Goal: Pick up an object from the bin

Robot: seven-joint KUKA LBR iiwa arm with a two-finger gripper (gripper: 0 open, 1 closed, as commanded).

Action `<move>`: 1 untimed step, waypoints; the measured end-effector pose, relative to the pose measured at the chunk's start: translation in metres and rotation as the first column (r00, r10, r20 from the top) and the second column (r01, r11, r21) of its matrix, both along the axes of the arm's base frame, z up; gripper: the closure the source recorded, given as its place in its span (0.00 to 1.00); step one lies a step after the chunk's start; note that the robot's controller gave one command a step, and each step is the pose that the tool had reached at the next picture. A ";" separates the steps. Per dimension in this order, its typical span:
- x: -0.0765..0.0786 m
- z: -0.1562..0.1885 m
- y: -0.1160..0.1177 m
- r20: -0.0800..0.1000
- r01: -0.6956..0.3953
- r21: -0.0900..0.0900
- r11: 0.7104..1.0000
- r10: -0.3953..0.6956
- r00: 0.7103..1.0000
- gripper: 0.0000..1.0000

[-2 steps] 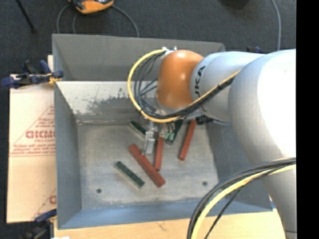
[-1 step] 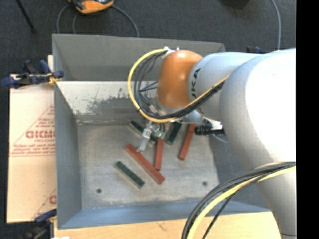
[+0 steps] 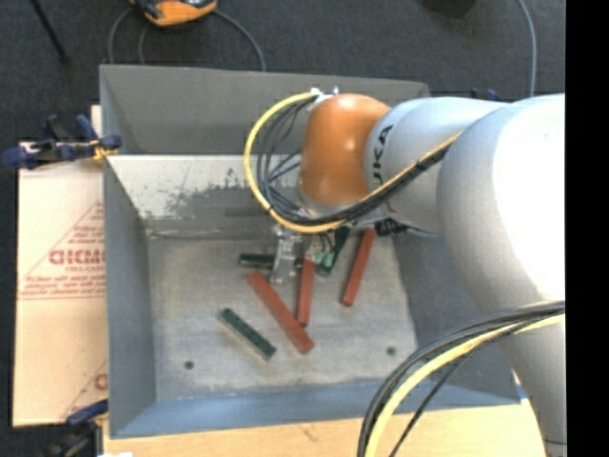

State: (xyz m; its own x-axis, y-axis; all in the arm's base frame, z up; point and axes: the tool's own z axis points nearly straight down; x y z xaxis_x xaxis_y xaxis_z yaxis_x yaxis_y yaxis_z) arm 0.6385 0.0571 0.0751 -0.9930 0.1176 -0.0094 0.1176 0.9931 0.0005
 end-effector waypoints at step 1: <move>0.000 0.000 0.000 0.000 0.000 0.000 1.000 0.000 1.000 1.00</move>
Offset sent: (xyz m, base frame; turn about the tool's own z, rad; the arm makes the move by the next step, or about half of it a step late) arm 0.0001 0.0001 0.0691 0.0000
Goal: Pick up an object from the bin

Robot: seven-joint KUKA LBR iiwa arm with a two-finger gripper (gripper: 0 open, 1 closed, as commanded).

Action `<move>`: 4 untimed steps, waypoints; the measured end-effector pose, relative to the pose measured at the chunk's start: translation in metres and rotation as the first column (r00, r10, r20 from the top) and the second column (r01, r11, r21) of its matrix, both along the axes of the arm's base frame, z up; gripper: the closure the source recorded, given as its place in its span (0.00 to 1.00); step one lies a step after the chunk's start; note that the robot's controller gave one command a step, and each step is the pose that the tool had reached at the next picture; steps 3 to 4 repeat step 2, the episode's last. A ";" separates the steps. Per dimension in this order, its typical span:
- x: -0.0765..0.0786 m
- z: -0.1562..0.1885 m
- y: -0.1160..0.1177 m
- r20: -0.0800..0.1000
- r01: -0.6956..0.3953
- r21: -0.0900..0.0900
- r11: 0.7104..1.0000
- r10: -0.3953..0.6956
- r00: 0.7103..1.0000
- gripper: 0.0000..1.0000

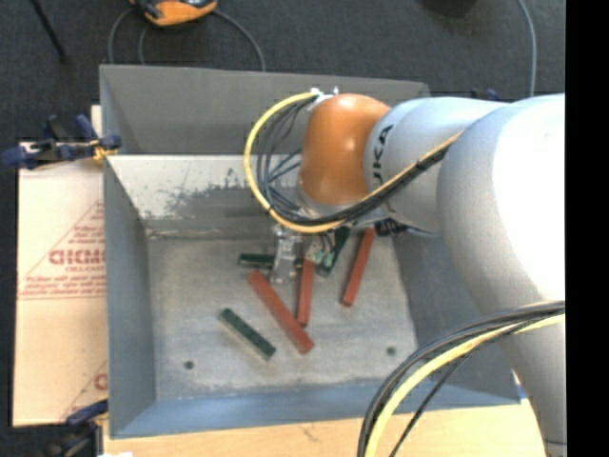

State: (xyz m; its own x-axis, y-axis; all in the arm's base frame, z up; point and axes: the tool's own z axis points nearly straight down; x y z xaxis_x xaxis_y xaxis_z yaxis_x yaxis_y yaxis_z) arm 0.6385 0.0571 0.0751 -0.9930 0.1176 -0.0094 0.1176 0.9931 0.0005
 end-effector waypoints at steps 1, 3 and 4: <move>-0.001 0.003 0.000 -0.004 0.000 0.000 1.000 0.000 1.000 1.00; -0.004 0.023 0.000 -0.016 0.001 0.000 1.000 -0.001 1.000 1.00; -0.004 0.023 0.000 -0.016 0.001 0.000 1.000 -0.001 1.000 1.00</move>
Offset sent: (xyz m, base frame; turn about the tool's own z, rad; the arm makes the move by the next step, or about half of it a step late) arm 0.0000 -0.0001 0.0976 0.0000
